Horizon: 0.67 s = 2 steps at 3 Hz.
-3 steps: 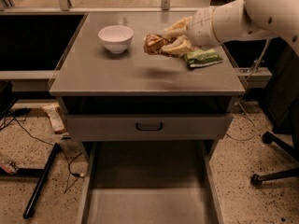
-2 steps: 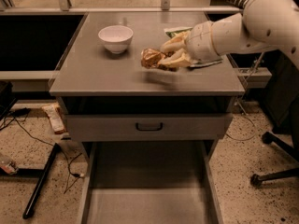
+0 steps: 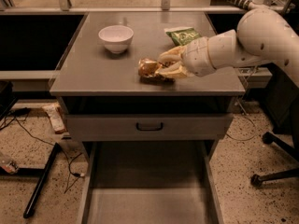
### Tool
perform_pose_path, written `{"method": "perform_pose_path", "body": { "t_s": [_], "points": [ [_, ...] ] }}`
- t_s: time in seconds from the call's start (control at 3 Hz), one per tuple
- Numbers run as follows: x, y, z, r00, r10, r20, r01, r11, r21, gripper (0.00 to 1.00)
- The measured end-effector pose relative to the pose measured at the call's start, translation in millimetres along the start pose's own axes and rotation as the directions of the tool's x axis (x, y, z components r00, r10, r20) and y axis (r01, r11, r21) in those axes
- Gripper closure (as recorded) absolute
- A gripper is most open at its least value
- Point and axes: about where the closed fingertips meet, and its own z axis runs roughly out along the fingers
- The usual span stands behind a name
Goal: Pick orange can from middle drawer and place on counter
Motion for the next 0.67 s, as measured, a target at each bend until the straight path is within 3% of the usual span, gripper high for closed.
{"method": "perform_pose_path", "body": {
  "t_s": [0.33, 0.67],
  "points": [
    [1.8, -3.5, 4.3, 1.0, 0.004, -0.012, -0.004, 1.0, -0.001, 1.0],
    [1.8, -3.5, 4.4, 1.0, 0.004, -0.012, -0.004, 1.0, -0.001, 0.81]
  ]
}}
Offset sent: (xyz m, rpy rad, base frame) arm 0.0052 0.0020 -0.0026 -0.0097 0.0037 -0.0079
